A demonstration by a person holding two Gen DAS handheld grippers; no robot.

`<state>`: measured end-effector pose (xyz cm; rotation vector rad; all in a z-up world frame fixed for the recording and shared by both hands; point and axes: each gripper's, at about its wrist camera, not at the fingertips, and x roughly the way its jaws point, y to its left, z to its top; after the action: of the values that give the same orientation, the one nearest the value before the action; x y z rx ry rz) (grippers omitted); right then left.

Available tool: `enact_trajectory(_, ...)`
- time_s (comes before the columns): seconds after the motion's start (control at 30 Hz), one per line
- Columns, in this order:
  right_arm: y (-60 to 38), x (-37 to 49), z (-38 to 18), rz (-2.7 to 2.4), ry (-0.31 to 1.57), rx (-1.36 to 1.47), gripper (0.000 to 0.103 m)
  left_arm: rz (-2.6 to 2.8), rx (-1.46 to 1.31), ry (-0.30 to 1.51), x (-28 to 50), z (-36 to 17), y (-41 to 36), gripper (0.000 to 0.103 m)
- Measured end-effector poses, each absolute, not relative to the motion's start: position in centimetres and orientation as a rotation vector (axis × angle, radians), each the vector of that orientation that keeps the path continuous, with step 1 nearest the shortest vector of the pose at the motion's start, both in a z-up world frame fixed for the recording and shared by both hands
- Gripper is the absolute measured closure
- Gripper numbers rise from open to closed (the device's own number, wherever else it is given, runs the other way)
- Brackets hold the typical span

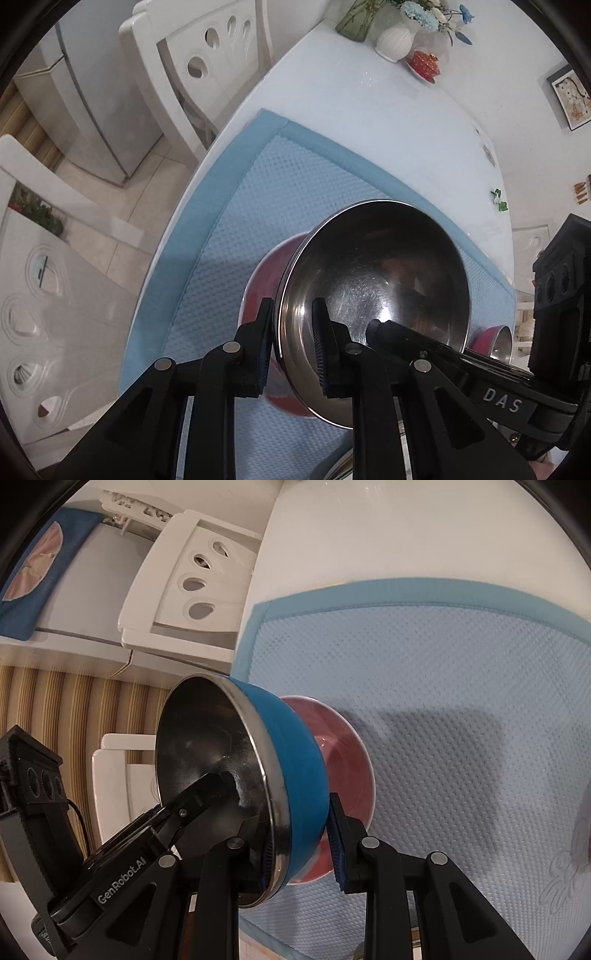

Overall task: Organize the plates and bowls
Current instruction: 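Lift the blue steel bowl with both grippers over the pink bowl, then lower the blue bowl into the pink bowl and open both grippers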

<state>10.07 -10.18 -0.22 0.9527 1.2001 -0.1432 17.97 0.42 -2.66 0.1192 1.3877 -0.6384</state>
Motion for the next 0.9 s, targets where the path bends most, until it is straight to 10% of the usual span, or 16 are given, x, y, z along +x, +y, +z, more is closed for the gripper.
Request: enact_trajectory(0.9,-9.9,11.0,-2.8,-0.174,1.267,0.941,0.076,-0.619,0.170,1.440,17.7,-5.2,0.9,0.084)
